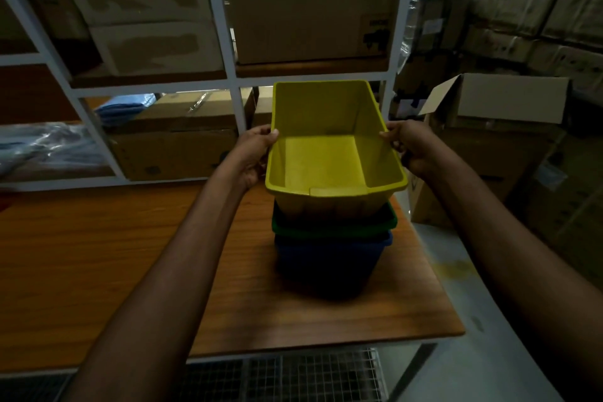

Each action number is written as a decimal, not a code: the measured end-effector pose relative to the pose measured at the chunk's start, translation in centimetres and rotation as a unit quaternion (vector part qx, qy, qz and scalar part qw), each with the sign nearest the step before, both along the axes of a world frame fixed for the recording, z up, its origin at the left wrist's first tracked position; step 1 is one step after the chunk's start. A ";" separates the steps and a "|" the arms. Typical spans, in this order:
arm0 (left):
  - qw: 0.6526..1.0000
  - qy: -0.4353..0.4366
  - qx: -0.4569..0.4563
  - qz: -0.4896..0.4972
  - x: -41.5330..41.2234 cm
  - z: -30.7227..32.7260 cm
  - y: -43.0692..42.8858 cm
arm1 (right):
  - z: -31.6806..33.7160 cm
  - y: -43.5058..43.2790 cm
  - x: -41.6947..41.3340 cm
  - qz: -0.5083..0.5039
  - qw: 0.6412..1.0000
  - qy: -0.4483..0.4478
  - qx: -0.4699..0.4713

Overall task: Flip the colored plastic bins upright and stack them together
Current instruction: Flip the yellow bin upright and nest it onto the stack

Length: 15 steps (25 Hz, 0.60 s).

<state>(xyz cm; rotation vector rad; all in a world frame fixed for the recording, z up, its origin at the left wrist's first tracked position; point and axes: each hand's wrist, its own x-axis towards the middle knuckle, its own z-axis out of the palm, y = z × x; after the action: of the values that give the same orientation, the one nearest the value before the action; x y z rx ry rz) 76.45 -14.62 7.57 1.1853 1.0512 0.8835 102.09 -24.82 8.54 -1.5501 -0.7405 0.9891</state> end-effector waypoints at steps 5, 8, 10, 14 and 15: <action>0.999 0.017 0.027 -0.004 -0.3 0.0 1.2 | 0.7 0.3 0.0 -0.009 0.999 -0.021 0.022; 0.999 0.030 0.012 0.002 -0.1 -1.3 1.2 | -0.3 0.7 -0.2 -0.020 1.000 -0.024 0.001; 0.999 0.036 -0.001 0.003 0.0 -2.3 1.1 | -1.5 0.8 -0.4 -0.024 0.999 -0.017 -0.015; 0.999 0.044 -0.015 -0.001 -0.1 -3.4 0.5 | -3.1 1.0 -0.2 -0.025 0.999 -0.017 -0.022; 0.999 0.042 -0.016 0.001 0.0 -3.5 0.4 | -3.2 0.9 -0.1 -0.027 0.999 -0.017 -0.022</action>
<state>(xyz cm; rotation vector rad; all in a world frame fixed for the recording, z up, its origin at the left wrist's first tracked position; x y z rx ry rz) 76.41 -14.22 4.10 1.2041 1.1298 0.8212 101.97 -23.89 5.31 -1.6193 -0.7016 0.9473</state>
